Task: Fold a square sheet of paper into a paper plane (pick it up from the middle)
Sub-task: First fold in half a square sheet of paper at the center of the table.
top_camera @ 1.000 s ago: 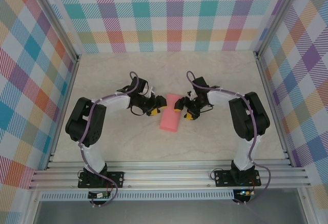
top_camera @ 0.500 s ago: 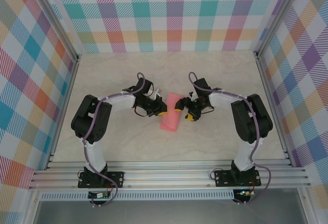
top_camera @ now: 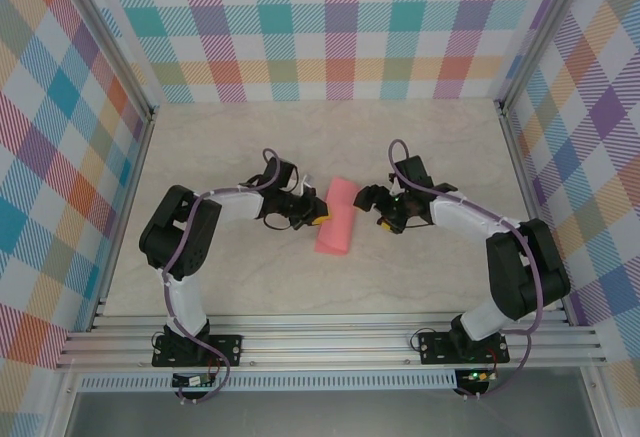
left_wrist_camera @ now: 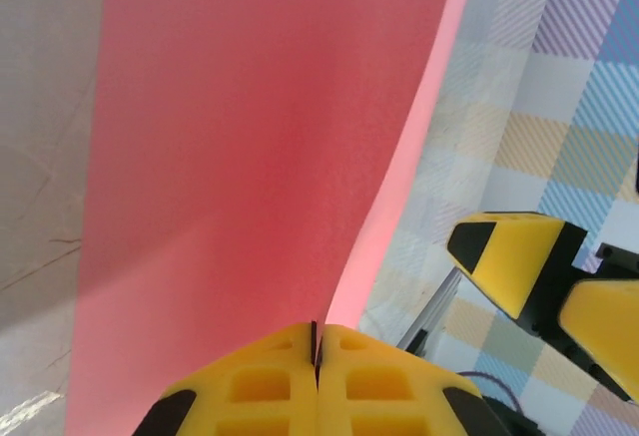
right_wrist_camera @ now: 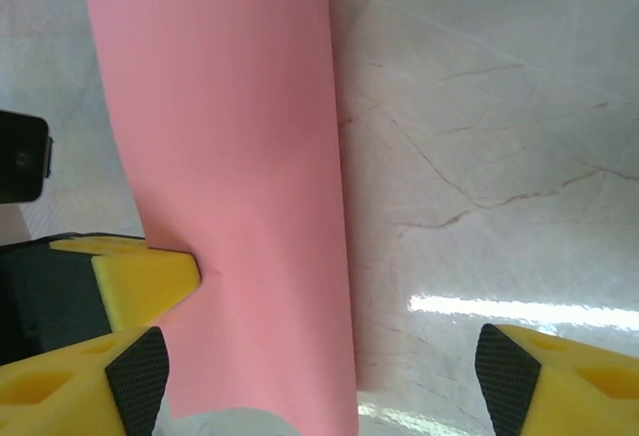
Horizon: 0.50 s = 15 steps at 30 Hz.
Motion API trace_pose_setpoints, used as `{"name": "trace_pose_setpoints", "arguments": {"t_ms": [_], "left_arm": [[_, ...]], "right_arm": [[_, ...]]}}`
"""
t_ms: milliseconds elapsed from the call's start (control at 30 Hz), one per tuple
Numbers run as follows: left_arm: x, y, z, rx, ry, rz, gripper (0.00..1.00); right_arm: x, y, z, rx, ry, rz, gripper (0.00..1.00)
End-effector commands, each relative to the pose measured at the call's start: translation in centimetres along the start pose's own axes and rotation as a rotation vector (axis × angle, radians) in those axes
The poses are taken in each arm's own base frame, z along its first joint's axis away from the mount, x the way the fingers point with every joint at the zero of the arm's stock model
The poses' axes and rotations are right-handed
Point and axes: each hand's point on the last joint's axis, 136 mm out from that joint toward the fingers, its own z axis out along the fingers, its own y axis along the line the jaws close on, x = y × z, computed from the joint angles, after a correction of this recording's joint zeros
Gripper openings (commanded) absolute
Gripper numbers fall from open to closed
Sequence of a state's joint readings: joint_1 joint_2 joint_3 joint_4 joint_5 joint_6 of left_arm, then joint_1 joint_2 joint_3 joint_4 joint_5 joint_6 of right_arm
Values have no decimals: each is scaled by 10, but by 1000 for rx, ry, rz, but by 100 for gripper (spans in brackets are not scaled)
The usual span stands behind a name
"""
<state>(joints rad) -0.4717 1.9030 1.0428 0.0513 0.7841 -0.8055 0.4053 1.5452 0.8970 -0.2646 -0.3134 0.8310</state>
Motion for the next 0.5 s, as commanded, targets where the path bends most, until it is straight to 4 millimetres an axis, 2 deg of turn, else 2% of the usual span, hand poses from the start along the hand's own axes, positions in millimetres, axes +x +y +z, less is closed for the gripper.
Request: {"name": "trace_pose_setpoints", "arguments": {"t_ms": [0,133,267,400,467], "left_arm": [[-8,-28,-4,73,-59,-7,0],[-5,-22,-1,44,-51,-5,0],[-2,-17,1,46,-47,-20,0],[-1,-15,-1,25,-44,-8,0],[1,-13,-1,19,-33,-14,0]], "right_arm": [[4,-10,2,-4,-8,33,84],[3,-3,9,-34,21,27,80],[1,10,22,-87,73,36,71],[-6,10,31,-58,82,20,70],[-10,17,33,-57,101,-16,69]]}}
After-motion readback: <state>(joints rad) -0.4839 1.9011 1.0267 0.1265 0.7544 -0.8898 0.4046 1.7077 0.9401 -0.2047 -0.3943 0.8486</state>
